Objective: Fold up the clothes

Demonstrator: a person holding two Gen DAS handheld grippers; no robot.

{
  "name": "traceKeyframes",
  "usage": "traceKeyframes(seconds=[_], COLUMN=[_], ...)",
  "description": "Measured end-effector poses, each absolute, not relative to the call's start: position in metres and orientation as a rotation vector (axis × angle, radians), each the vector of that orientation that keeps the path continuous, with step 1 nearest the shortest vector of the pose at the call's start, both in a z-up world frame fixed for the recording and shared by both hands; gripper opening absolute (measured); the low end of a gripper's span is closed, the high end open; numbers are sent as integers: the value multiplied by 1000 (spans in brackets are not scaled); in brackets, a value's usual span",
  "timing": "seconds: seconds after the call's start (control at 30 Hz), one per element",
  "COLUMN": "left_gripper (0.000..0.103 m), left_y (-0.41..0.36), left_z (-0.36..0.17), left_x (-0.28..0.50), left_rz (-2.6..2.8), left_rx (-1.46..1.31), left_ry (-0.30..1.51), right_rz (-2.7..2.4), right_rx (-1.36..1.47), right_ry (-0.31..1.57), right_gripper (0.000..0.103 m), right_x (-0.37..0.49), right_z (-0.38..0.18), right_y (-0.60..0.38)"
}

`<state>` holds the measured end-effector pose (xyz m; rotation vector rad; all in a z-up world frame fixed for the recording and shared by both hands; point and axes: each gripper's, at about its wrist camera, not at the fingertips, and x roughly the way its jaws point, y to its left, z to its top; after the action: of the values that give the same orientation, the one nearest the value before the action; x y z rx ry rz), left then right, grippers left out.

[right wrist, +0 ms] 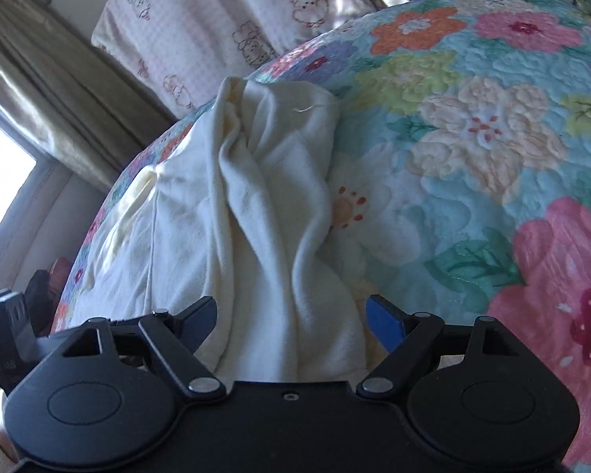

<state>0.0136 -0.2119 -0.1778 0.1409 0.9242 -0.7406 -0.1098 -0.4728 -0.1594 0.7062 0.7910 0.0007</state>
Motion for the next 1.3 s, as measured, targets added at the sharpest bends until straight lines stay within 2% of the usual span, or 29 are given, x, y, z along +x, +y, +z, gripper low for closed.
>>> traceKeyframes(seconds=[0.17, 0.27, 0.37, 0.47, 0.63, 0.67, 0.7, 0.73, 0.77, 0.8, 0.83, 0.93, 1.07, 1.13, 1.17, 1.27, 1.3], left_gripper=[80, 78, 74, 74, 74, 74, 74, 74, 74, 74, 74, 74, 74, 74, 74, 74, 74], left_y=[-202, -200, -202, -215, -231, -232, -234, -235, -233, -231, -229, -217, -218, -220, -220, -218, -217], left_z=[-177, -171, -150, -130, -142, -148, -152, -156, -160, -164, -167, -176, -182, -179, -177, -169, -167], left_x=[17, 20, 22, 27, 57, 62, 64, 66, 65, 64, 63, 63, 57, 52, 50, 44, 42], left_rz=[-739, -722, -760, -784, -733, -729, -717, -705, -705, -706, -707, -720, -687, -684, -683, -716, -737], left_rx=[85, 73, 42, 72, 52, 31, 37, 43, 46, 48, 49, -19, 63, 96, 103, 83, 70], left_ry=[935, 958, 888, 803, 861, 885, 899, 913, 911, 908, 906, 895, 897, 890, 890, 884, 880], right_rz=[-16, -11, 9, 1, -7, -6, -5, -3, -1, 0, -32, -117, -145, -159, -171, -152, -111], right_rx=[858, 891, 834, 750, 668, 640, 610, 579, 549, 519, 469, 415, 444, 502, 555, 742, 813], right_ry=[801, 711, 644, 687, 760, 745, 727, 710, 692, 674, 627, 555, 659, 654, 654, 653, 665], right_gripper=[89, 89, 89, 83, 79, 76, 45, 22, 20, 13, 12, 11, 13, 26, 38, 51, 60], right_x=[-105, -94, -60, -11, 59, 63, 67, 70, 74, 78, 68, 45, 51, 43, 36, 3, -11], right_z=[-198, -198, -183, -174, -191, -189, -187, -185, -183, -180, -167, -149, -189, -187, -184, -178, -180], right_y=[-488, -498, -515, -526, -527, -524, -520, -517, -513, -509, -509, -521, -538, -542, -545, -553, -553])
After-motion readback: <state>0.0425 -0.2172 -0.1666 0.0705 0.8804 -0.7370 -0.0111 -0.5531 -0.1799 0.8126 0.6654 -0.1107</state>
